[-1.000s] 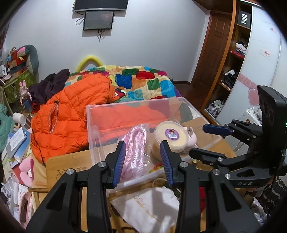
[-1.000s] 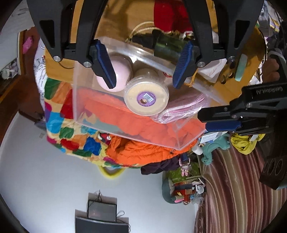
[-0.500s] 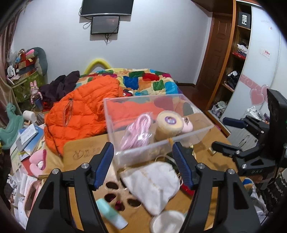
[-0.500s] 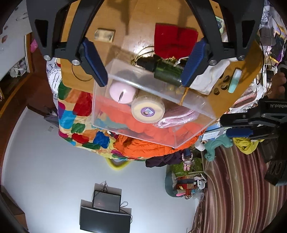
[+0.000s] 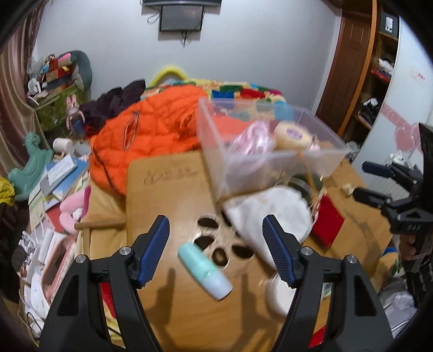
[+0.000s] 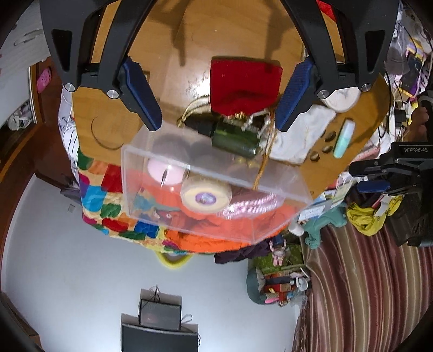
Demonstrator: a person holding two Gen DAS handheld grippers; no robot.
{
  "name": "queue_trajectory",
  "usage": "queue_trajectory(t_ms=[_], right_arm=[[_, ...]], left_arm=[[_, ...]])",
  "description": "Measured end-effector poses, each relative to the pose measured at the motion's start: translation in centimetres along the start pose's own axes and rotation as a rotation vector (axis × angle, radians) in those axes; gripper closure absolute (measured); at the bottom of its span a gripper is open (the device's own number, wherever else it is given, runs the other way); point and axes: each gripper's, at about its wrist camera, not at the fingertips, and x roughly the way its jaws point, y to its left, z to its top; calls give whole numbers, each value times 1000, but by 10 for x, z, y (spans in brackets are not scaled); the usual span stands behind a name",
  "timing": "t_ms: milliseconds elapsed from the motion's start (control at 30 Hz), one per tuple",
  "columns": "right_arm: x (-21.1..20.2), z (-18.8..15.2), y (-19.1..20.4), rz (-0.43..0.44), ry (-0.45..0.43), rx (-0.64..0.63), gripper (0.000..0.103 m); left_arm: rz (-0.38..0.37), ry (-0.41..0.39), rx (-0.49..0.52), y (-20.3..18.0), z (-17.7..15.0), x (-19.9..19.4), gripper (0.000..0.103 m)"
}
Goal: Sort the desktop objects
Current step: 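Grasp the mint roll-on bottle with left tool while right tool grasps red pouch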
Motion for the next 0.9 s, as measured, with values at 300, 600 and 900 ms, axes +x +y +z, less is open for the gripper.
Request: queue_trajectory(t_ms=[300,600,900], right_arm=[[36,-27,14,25,137,-26,20],[60,-24,25,50,194,-53,20],[53,-31,20,89,148,-26,57]], left_arm=[[1,67,5,0,-28,25,32],[24,97,0,7,-38,41,32],[51,80,8,13,-41,37,46]])
